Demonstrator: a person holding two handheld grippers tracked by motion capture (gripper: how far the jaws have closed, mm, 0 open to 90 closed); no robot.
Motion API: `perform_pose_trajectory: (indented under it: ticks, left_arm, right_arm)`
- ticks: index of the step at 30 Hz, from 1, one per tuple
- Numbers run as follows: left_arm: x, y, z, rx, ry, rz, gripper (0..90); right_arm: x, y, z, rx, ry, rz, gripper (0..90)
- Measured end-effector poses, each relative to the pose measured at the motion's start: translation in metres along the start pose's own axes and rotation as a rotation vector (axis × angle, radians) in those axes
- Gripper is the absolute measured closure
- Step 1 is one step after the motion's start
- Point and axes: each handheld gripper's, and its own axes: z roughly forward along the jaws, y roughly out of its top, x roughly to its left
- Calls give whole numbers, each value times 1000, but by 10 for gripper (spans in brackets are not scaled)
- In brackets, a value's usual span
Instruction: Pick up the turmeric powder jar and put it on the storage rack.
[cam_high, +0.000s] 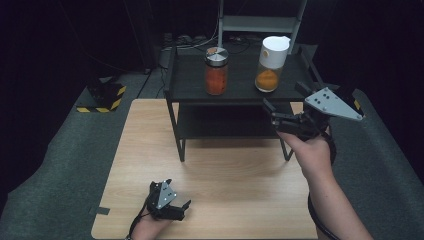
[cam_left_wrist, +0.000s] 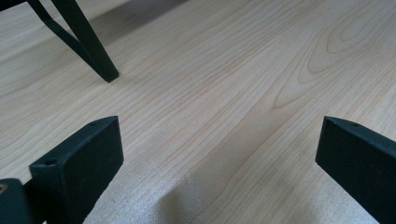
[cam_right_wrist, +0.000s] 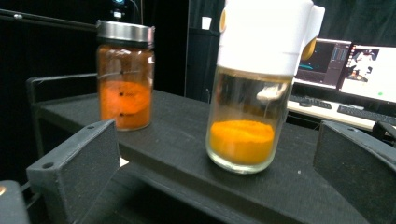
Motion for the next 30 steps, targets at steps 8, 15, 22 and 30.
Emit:
perform_pose_trajectory:
  ticks: [8, 15, 22, 30]
  left_arm:
    - [0, 0, 0, 3, 5, -5, 11]
    - [0, 0, 0, 2, 7, -5, 11]
    - [0, 1, 0, 4, 7, -5, 11]
    - [-1, 1, 0, 6, 9, -3, 11]
  right_arm:
    - [7, -18, -10, 23, 25, -14, 3]
    - [13, -34, -16, 39, 35, -38, 3]
    - [18, -51, -20, 71, 47, -49, 3]
    - [21, -70, -22, 119, 56, -52, 3]
